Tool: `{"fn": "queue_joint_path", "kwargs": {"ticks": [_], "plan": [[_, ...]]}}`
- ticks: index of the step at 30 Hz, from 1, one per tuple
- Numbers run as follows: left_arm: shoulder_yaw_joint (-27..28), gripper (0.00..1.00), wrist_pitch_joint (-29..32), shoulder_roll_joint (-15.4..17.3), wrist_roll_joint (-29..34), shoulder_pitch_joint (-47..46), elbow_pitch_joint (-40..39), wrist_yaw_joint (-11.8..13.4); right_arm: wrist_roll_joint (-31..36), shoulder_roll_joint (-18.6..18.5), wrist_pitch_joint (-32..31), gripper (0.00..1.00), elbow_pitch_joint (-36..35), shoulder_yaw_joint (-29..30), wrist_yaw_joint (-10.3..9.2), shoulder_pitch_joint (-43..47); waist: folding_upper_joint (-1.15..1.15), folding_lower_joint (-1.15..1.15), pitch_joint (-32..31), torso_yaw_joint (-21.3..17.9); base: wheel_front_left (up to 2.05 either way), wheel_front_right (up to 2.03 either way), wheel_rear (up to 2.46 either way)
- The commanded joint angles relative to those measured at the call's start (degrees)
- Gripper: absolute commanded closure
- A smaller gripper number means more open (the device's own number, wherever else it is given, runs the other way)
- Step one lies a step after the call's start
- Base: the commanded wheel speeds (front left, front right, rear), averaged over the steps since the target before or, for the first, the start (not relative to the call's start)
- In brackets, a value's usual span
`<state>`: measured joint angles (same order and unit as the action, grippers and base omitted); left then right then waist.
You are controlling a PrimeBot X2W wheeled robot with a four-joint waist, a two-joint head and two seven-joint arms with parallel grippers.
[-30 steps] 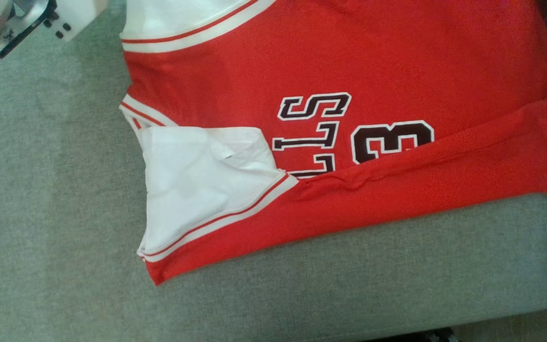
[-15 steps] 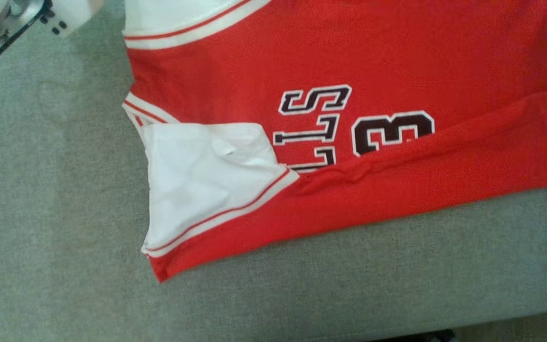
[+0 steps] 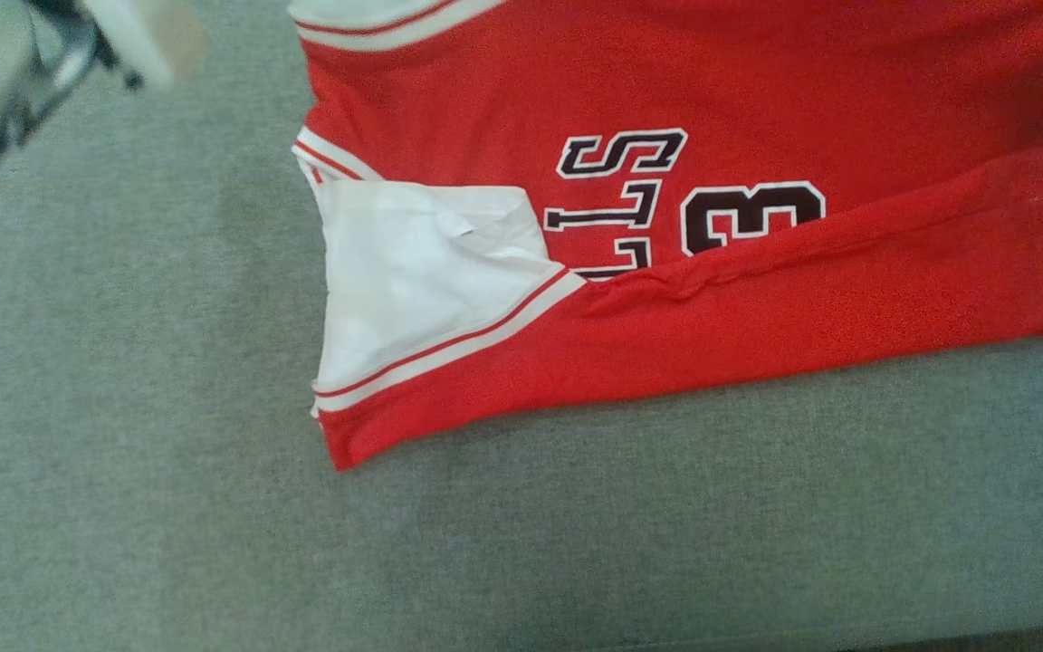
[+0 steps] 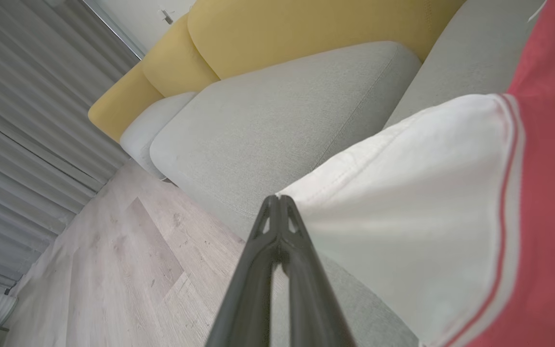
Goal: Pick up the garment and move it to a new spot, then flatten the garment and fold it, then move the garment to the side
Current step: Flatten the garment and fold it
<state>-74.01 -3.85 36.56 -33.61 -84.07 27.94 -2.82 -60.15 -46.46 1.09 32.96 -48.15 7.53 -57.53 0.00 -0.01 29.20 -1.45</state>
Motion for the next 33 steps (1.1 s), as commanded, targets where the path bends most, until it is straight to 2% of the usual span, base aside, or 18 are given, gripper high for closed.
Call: {"fn": "queue_joint_path", "kwargs": {"ticks": [1,9,18,24,33], "plan": [[2.7,1.00,-0.4,3.0,0.4,-0.9,-1.3,0.9,-0.6,-2.6,0.6,1.00,-1.0,0.0,-0.04,2.4,0.00,0.01,-1.2,0.6,0.00,0.00,0.00],[1.9,1.00,-1.5,9.3,-1.1,12.3,-16.4,7.8,-3.1,-4.4,2.5,1.00,-1.8,-1.4,-0.04,9.8,0.00,0.01,-4.9,2.4,0.00,0.00,0.00],[1.4,1.00,-1.0,15.5,-2.1,24.1,-30.2,16.0,-4.5,-5.9,4.9,1.00,-1.8,-1.3,-0.04,16.2,0.00,0.01,-6.0,3.4,0.00,0.00,0.00],[1.1,1.00,-1.4,16.5,-2.1,30.3,-34.5,20.1,-5.8,-6.4,6.5,1.00,-2.0,-0.5,-0.04,20.8,0.00,0.01,-6.2,4.3,0.00,0.00,0.00],[0.9,1.00,-2.2,15.5,-1.8,36.0,-36.4,22.8,-6.5,-7.2,9.0,1.00,-3.2,1.6,-0.04,26.3,0.00,0.01,-6.3,4.9,0.00,0.00,0.00]]}}
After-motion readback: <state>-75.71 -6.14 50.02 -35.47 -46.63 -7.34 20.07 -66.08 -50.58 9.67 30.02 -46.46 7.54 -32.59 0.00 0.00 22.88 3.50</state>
